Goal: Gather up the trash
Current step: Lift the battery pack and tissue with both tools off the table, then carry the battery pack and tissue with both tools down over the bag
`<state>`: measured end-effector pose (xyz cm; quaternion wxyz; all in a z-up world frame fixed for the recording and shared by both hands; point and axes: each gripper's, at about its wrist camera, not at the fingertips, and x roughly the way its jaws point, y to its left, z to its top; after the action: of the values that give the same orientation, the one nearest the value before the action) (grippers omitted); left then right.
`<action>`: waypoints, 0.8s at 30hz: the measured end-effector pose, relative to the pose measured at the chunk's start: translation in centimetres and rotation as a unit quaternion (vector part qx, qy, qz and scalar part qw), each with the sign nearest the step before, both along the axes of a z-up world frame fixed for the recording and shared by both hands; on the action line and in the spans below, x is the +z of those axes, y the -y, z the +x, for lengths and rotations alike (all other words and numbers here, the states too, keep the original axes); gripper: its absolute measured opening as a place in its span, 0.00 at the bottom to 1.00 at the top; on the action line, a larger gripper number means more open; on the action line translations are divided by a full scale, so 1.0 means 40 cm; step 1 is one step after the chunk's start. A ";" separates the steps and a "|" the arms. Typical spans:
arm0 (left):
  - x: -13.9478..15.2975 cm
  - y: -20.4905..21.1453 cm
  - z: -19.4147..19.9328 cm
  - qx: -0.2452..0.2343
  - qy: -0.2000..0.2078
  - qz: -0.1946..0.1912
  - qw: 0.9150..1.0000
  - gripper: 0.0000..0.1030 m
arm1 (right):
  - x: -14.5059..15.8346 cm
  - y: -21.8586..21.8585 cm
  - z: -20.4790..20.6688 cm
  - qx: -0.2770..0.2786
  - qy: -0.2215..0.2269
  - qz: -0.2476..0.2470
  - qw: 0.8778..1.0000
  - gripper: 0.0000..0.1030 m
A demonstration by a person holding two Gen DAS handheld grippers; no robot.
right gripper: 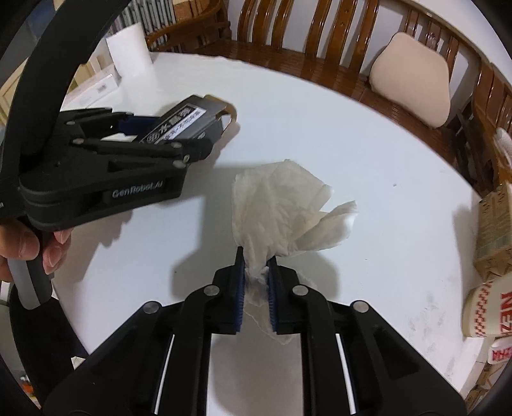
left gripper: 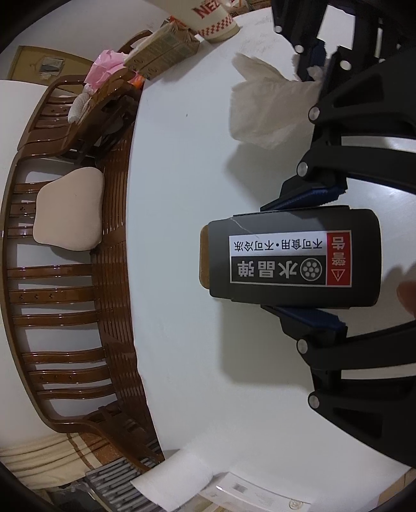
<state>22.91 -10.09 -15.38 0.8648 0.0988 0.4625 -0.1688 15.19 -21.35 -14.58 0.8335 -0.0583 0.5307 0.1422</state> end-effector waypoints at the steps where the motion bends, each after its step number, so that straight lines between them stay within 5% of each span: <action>1: 0.011 -0.001 -0.012 0.001 0.003 0.002 1.000 0.50 | 0.012 0.004 -0.008 0.000 0.002 0.003 1.000 0.11; 24: 0.210 -0.032 -0.381 0.001 0.033 0.003 0.999 0.50 | 0.250 0.067 -0.300 0.019 0.066 0.014 0.998 0.11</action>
<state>7.68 -8.82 -6.98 0.8796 0.1060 0.4341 -0.1630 3.20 -24.03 -4.58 0.8648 -0.0654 0.4711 0.1611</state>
